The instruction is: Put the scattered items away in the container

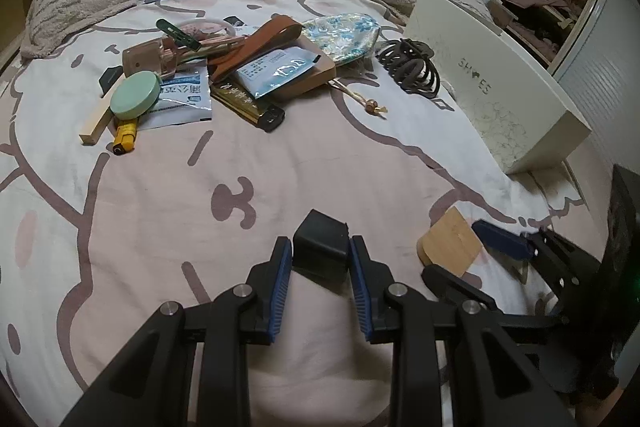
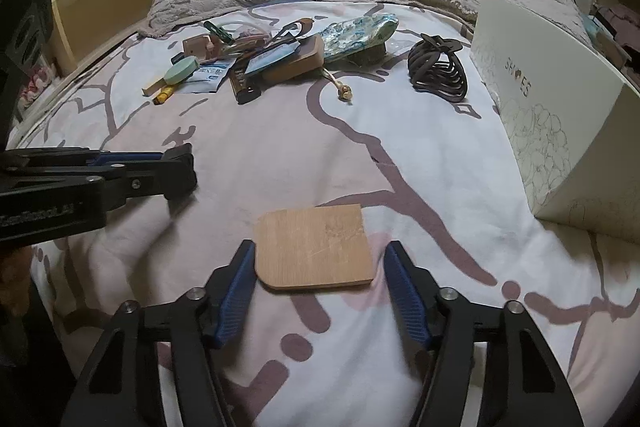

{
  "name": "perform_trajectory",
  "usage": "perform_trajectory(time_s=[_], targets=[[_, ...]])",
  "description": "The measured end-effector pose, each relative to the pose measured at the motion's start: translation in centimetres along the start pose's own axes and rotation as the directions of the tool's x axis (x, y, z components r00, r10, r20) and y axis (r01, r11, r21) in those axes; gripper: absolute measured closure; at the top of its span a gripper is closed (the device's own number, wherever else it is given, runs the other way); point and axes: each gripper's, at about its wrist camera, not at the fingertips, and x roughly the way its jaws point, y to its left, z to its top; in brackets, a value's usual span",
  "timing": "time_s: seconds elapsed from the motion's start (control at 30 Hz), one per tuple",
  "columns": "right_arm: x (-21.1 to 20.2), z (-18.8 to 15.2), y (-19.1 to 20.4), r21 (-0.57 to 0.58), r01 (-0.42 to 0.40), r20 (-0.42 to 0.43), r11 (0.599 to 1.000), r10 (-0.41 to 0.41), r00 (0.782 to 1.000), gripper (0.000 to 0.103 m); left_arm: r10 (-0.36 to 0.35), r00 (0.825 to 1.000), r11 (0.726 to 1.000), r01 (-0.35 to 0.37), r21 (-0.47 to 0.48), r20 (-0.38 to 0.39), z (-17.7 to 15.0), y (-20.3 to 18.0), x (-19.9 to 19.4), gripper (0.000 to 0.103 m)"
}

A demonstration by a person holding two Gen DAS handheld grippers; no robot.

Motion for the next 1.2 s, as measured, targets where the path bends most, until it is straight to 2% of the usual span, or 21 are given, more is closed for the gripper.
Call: perform_trajectory(time_s=[0.23, 0.27, 0.33, 0.43, 0.53, 0.73, 0.9, 1.03, 1.1, 1.2], targets=[[0.0, -0.2, 0.3, 0.032, 0.019, 0.010, 0.999, -0.019, 1.000, 0.041, -0.001, 1.000, 1.000, 0.001, -0.027, 0.006, 0.1, 0.5, 0.0, 0.072], [0.0, -0.3, 0.3, 0.027, 0.018, 0.016, 0.999, -0.019, 1.000, 0.043, 0.000, 1.000, 1.000, 0.000, -0.030, 0.007, 0.1, 0.6, 0.0, 0.061], [-0.1, -0.5, 0.4, 0.019, 0.017, 0.031, 1.000, -0.017, 0.999, 0.045, 0.004, 1.000, 0.999, -0.003, -0.040, 0.017, 0.1, 0.7, -0.1, 0.045], [-0.4, -0.8, 0.8, 0.007, 0.025, 0.051, 1.000, -0.025, 0.998, 0.045, -0.006, 1.000, 0.998, 0.008, -0.057, 0.025, 0.1, 1.0, -0.3, 0.045], [-0.6, -1.2, 1.2, -0.002, 0.032, 0.065, 0.999, -0.032, 0.997, 0.045, 0.009, 1.000, 0.998, -0.009, -0.067, 0.005, 0.1, 1.3, 0.3, 0.038], [-1.0, -1.9, 1.5, 0.007, 0.032, 0.074, 0.999, -0.032, 0.997, 0.045, 0.011, 1.000, 0.996, -0.011, -0.093, -0.007, -0.1, 1.7, 0.9, 0.036], [-1.6, -2.8, 2.1, -0.002, 0.033, 0.073, 0.999, -0.033, 0.997, 0.045, 0.029, 0.999, 0.998, -0.030, -0.050, -0.026, -0.5, 1.1, 1.4, 0.021], [-1.9, -3.3, 2.8, -0.032, 0.043, 0.075, 0.999, -0.041, 0.996, 0.045, 0.042, 0.998, 0.998, -0.040, 0.041, -0.043, -1.1, -0.2, 2.6, 0.001], [-2.0, -3.5, 2.9, -0.037, 0.050, 0.080, 0.998, -0.047, 0.996, 0.045, 0.073, 0.996, 0.994, -0.069, 0.082, -0.047, -1.3, -0.8, 2.9, 0.000], [-2.1, -3.6, 3.0, -0.032, 0.047, 0.085, 0.998, -0.044, 0.995, 0.045, 0.079, 0.996, 0.995, -0.076, 0.068, -0.045, -1.3, -0.7, 2.9, 0.000]])
